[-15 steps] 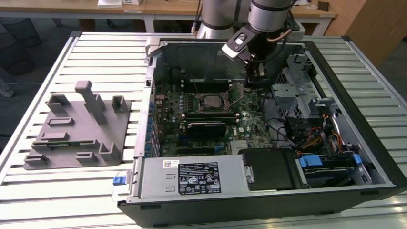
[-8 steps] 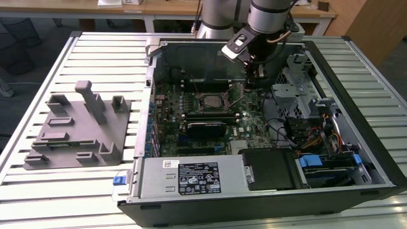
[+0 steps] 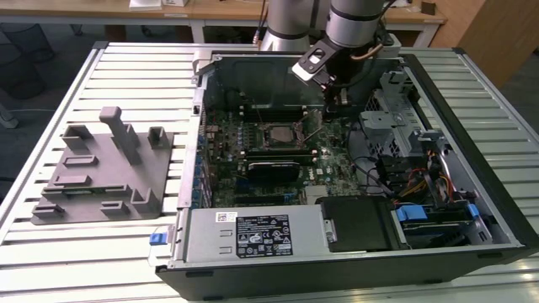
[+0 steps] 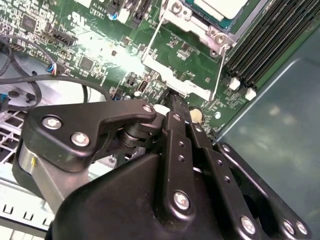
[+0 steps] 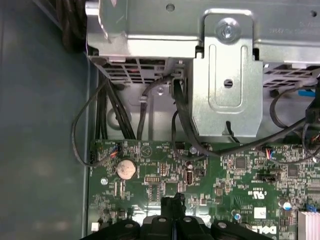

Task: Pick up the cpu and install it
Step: 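Close the cpu cover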

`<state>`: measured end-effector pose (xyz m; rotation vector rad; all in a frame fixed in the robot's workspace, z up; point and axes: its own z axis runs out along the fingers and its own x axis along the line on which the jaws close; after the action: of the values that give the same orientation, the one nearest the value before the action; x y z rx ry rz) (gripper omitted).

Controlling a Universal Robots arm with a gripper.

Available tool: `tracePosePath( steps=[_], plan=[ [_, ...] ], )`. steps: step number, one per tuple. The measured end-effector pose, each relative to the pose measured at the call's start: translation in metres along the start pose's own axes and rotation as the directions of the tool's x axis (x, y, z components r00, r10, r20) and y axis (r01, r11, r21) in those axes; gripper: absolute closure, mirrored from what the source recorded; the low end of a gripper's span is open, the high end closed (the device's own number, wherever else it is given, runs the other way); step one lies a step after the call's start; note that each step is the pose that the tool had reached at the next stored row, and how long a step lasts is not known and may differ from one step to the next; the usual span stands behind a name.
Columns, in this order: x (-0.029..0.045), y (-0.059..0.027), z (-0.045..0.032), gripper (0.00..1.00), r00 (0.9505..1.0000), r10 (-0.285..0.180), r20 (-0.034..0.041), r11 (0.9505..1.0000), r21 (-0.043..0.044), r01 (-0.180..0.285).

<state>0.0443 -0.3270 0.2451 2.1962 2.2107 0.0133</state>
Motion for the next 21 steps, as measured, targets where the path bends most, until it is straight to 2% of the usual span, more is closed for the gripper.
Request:
tracePosePath(
  steps=[8, 21],
  plan=[
    [0.0001, -0.0133, 0.0006, 0.89, 1.0, 0.0, -0.0001, 1.0, 0.0, 0.0],
    [0.0002, -0.0282, 0.0022, 0.89, 1.0, 0.0, -0.0001, 1.0, 0.0, 0.0]
  ],
)
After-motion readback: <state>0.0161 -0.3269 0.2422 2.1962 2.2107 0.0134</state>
